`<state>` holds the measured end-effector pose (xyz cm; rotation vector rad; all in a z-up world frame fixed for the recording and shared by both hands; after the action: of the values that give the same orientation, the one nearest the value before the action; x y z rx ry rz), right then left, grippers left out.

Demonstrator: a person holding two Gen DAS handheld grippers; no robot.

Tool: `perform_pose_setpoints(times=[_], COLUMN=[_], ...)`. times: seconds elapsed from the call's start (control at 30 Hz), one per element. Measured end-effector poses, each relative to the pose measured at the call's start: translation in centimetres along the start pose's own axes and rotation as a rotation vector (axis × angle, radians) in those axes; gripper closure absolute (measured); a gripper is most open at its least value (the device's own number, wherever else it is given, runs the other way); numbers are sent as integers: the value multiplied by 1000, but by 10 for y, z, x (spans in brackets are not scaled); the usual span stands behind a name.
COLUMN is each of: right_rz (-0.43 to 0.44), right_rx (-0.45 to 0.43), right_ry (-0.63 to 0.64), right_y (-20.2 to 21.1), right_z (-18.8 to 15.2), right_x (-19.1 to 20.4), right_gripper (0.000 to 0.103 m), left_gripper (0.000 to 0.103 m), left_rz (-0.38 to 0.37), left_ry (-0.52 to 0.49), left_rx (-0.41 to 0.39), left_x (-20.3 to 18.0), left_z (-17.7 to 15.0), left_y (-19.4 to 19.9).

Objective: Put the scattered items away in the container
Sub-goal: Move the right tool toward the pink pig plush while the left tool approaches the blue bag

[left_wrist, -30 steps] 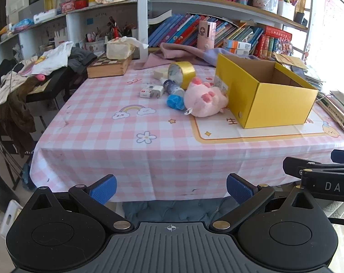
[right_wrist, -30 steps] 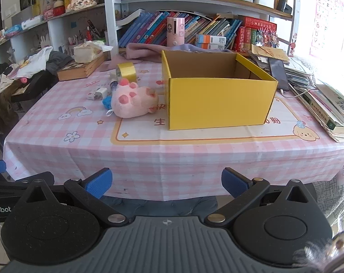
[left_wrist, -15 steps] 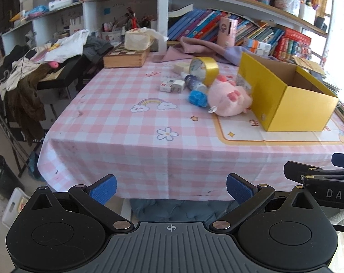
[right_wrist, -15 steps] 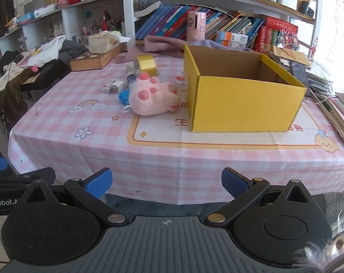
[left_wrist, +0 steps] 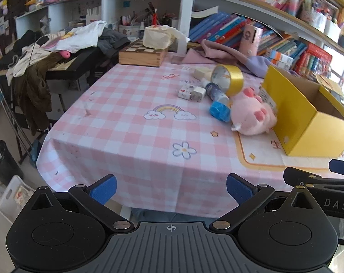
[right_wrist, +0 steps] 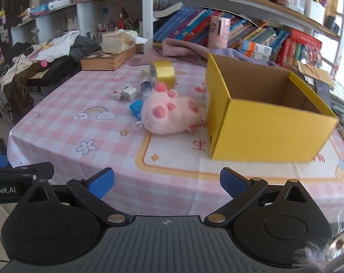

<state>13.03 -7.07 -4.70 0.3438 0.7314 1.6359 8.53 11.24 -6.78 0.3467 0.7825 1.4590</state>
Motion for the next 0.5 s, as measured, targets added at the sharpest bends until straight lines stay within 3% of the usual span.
perform_pose_setpoints(times=[0.3,0.5], right_rz=[11,23], right_rx=[-34,-116], right_ry=[154,382], right_y=[-35,-55], right_z=[37,52], right_x=[15,37], right_gripper=[4,4], left_gripper=[0,0], left_rz=[41,64], left_ry=[47,83], left_rx=[2,-7], left_x=[4,8], left_z=[33,55], left_y=[-32,-56])
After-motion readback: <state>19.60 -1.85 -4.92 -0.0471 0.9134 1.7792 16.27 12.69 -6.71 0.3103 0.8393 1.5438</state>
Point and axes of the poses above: each gripper's, at about its wrist camera, not at the fingertips, and y roughly against the way its jaws point, x to its left, z to its top, the point moved 6 cm from there along -y, roughly the way its jaws point, and after that the axes turned 14 degrees about -z, right-handed, at the moved point
